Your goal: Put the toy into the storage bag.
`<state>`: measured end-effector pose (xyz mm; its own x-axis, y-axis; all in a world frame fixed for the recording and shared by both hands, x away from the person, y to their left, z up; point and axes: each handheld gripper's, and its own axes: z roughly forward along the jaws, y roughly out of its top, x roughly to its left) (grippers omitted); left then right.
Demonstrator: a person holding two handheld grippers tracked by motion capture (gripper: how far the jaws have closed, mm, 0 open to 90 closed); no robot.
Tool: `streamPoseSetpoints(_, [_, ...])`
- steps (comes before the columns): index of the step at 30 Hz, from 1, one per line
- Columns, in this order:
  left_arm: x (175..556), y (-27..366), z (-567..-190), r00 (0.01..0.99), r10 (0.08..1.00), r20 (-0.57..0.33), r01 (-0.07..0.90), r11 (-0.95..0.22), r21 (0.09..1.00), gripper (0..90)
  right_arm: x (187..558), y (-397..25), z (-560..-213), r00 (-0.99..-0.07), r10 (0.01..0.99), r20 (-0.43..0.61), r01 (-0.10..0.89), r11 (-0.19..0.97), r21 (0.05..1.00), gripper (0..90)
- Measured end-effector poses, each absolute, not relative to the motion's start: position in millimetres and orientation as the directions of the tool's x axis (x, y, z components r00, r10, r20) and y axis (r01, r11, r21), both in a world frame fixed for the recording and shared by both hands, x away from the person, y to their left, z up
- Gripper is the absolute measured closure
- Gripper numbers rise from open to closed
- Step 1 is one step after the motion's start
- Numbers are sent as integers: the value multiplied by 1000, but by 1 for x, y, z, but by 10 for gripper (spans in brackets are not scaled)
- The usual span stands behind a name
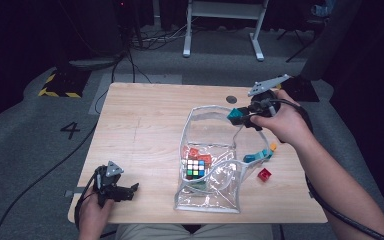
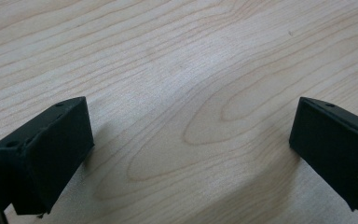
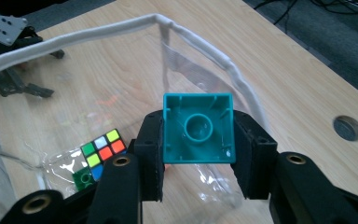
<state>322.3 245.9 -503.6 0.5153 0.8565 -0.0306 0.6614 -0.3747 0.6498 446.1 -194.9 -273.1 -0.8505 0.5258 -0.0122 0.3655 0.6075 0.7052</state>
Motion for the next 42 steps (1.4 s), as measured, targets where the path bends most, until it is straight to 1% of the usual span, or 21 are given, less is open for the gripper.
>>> streamPoseSetpoints(11, [322,246,-504,515,857,-32,660,-373,652,0,455,-157,-282,-878,479,-21,339,650,680,592])
streamPoseSetpoints(23, [322,246,-504,513,858,-29,660,-373,652,0,469,-125,-300,-880,473,-30,344,681,646,592])
streamPoseSetpoints(29, [322,246,-504,513,858,-28,660,-373,652,0,483,-124,-312,-867,497,-38,357,671,650,592])
streamPoseSetpoints(33, [322,246,-504,513,858,-28,660,-373,652,0,487,-125,-316,-846,533,-25,394,655,645,592])
streamPoseSetpoints(35, [322,246,-504,513,858,-29,660,-372,653,0,490,-125,-319,-849,528,-34,382,656,651,591])
streamPoseSetpoints(37, [322,246,-504,513,858,-28,660,-373,653,0,490,-125,-321,-839,544,-20,405,649,644,592])
streamPoseSetpoints(42, [322,246,-504,513,858,-28,660,-373,652,0,491,-123,-330,-838,546,-24,408,654,637,591])
